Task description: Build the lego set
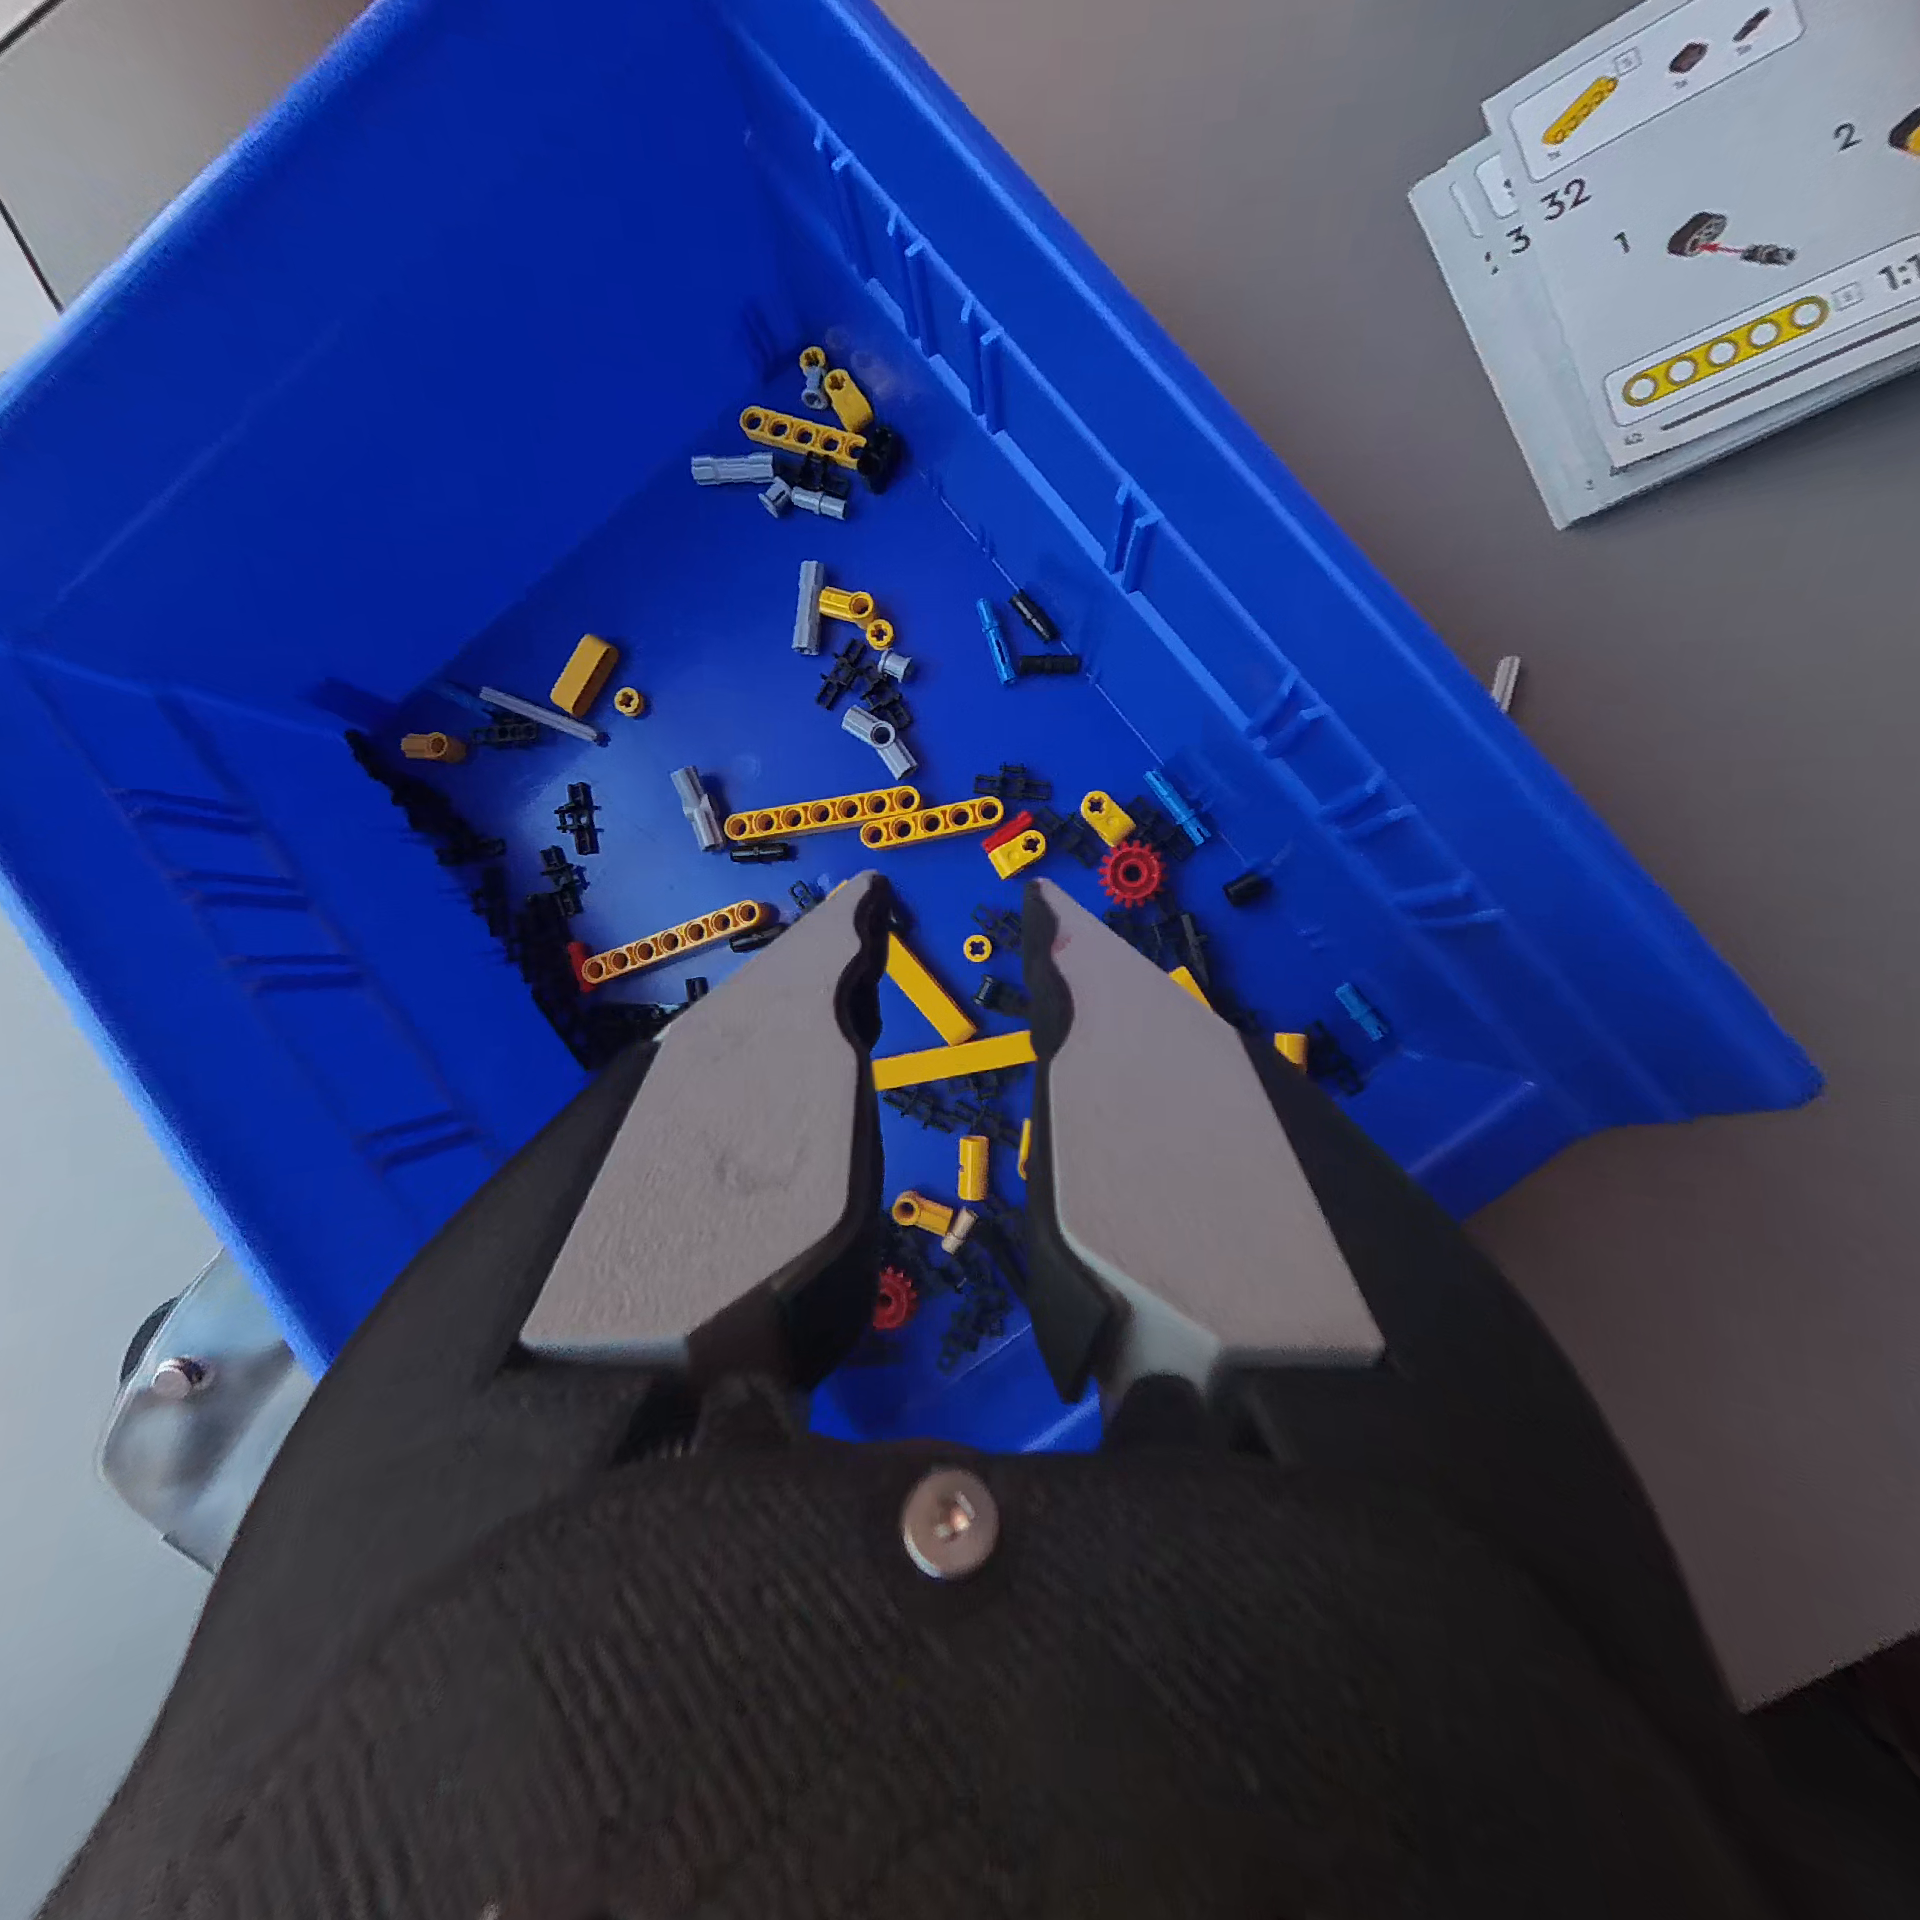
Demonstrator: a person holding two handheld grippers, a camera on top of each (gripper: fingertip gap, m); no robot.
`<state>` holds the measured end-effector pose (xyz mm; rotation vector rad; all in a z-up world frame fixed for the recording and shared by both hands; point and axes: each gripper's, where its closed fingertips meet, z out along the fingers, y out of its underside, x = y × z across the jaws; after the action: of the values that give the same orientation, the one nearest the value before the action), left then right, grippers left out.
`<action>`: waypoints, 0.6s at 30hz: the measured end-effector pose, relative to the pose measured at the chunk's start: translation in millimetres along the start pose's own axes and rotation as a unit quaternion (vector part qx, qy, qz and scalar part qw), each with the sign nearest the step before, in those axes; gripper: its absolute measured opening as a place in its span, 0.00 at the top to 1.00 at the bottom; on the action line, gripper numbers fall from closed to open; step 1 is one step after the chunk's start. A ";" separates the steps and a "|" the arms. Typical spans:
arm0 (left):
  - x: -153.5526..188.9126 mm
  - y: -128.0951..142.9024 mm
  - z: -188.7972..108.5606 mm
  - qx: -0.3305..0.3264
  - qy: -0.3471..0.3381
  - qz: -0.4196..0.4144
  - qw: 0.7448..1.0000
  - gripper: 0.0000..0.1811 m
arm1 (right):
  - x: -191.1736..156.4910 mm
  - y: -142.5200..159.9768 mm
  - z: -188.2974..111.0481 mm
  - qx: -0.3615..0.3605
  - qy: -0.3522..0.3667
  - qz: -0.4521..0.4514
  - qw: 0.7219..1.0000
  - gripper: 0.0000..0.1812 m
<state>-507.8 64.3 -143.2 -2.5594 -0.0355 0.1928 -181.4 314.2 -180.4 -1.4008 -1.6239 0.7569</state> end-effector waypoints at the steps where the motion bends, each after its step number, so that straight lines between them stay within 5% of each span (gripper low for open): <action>1: 0.7 0.6 0.7 0.002 0.001 0.003 1.000 0.88 | 1.3 -0.7 -0.8 0.004 0.000 0.006 1.000 0.97; 5: -7.1 -7.1 -2.1 0.048 -0.016 -0.004 0.999 0.89 | 6.0 -3.6 -3.9 0.020 -0.002 0.030 0.999 0.97; 11: -10.3 -36.7 -27.8 0.201 -0.025 -0.043 0.978 0.88 | 10.9 -6.6 -7.4 0.037 0.007 0.041 0.998 0.97; 18: -10.7 -26.5 -50.3 0.191 -0.049 -0.009 0.980 0.88 | 11.7 -5.9 -6.9 0.034 0.012 0.039 0.999 0.97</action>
<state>-510.7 58.7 -85.7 -2.1646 -0.0528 0.2892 -178.4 324.0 -169.6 -1.4254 -1.5177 0.8293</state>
